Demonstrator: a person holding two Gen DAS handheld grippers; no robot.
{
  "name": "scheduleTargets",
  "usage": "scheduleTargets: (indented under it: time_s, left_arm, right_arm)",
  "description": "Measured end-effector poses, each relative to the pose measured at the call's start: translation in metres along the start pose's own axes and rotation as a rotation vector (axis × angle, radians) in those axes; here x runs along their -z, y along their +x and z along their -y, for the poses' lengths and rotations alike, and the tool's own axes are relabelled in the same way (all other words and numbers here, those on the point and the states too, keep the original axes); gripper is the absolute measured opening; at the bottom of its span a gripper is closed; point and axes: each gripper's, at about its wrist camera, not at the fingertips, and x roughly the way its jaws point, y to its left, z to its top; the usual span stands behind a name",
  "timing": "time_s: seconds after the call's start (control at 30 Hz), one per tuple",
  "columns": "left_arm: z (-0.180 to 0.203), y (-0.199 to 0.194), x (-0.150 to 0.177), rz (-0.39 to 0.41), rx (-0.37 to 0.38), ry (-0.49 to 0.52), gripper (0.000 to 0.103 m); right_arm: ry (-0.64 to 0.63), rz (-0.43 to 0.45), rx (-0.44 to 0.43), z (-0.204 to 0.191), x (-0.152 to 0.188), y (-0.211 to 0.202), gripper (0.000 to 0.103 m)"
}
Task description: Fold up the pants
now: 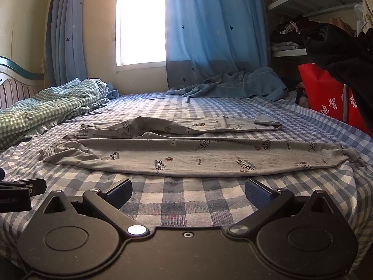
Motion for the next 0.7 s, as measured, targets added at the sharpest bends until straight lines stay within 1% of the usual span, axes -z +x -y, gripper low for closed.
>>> scheduleTargets:
  time_s: [0.7]
  left_arm:
    - [-0.0006, 0.0021, 0.003, -0.005, -0.001, -0.001, 0.103]
  right_arm:
    - [0.0, -0.004, 0.002, 0.0001, 0.002, 0.0012, 0.102]
